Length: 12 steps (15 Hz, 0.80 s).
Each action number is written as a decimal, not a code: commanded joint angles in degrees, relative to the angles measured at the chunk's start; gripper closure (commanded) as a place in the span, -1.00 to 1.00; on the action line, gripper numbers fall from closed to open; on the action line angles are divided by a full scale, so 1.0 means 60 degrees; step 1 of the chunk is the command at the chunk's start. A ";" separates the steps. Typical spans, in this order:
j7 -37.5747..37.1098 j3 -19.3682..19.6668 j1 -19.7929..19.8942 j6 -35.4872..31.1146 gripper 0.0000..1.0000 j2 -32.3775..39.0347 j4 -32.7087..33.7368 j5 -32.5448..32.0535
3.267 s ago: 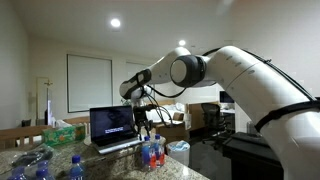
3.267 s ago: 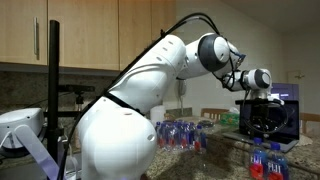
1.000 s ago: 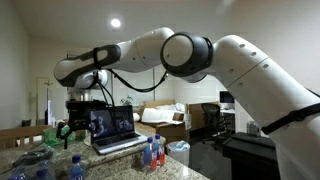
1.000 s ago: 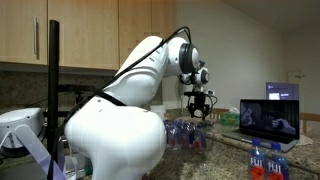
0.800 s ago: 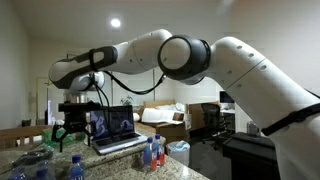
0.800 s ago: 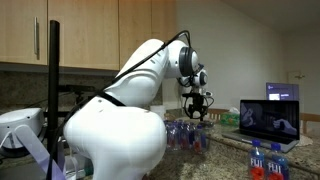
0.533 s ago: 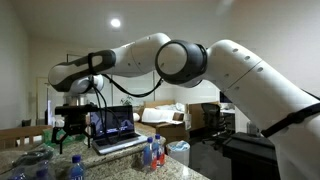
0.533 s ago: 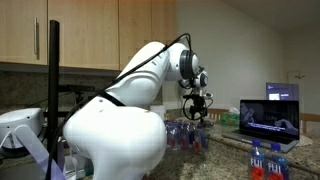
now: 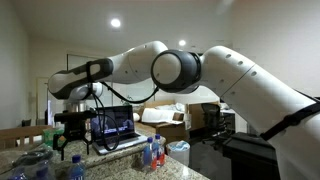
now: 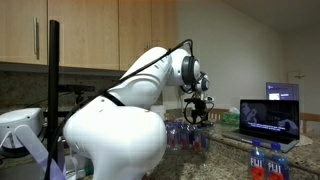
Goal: Move the three bottles to the right, one at a time
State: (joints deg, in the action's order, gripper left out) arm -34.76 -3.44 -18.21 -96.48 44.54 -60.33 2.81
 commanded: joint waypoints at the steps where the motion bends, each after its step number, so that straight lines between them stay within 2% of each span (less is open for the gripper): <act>1: -0.0203 0.0032 -0.0003 0.0160 -0.17 0.0252 0.0362 0.0041; 8: -0.0165 0.0040 0.0008 0.0250 0.74 0.0376 0.0540 0.0028; 9: -0.0148 0.0045 0.0017 0.0257 0.79 0.0367 0.0534 0.0025; 10: -0.0132 0.0052 0.0033 0.0266 0.72 0.0322 0.0488 0.0025; 12: -0.0071 0.0079 0.0068 0.0283 0.72 0.0222 0.0375 0.0016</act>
State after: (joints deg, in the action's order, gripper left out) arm -34.76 -3.19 -18.16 -96.32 46.29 -58.47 2.81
